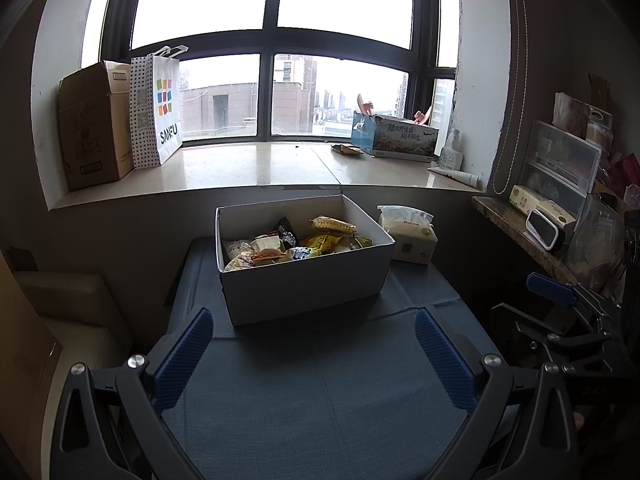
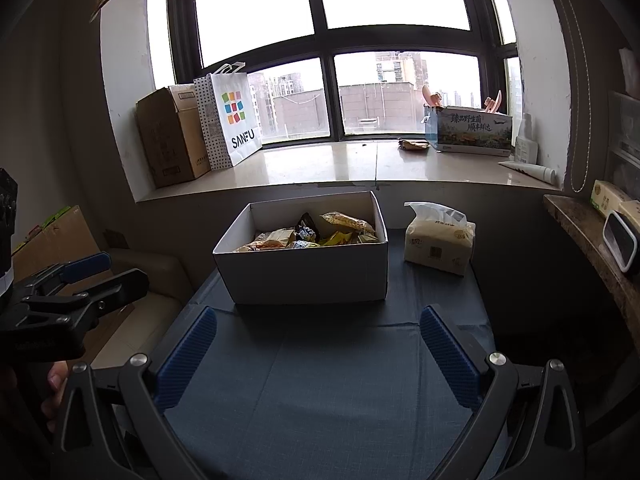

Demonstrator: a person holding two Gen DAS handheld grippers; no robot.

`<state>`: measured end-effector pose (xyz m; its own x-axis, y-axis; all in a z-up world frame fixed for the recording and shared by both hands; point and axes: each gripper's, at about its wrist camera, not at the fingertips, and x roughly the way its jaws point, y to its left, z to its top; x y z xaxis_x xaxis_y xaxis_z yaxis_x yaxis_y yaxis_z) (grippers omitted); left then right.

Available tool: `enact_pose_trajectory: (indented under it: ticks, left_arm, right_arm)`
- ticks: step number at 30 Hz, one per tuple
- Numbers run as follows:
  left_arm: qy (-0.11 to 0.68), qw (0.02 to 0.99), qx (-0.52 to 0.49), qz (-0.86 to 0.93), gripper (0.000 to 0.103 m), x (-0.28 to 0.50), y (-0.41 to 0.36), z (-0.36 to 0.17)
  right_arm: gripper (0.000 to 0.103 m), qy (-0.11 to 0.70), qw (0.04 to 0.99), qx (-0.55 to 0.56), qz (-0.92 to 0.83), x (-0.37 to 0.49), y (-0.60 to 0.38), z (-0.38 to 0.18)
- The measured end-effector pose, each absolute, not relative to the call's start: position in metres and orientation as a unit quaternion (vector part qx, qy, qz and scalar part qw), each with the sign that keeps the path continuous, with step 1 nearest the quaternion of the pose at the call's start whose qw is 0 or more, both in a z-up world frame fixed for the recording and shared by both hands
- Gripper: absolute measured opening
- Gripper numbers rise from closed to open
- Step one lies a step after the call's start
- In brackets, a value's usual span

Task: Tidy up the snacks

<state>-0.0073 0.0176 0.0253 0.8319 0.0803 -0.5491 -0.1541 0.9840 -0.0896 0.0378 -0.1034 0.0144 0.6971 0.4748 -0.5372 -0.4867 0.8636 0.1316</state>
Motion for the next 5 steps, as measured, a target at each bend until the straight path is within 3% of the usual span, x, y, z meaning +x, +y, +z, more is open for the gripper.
enact_pose_trajectory:
  ticks: [5]
  left_arm:
    - [0.284,0.955,-0.066,0.06,0.103,-0.0072,0.0174,0.0255]
  right_arm:
    - [0.103,0.289,0.921,-0.011,0.261,0.0378,-0.1034,0.0143]
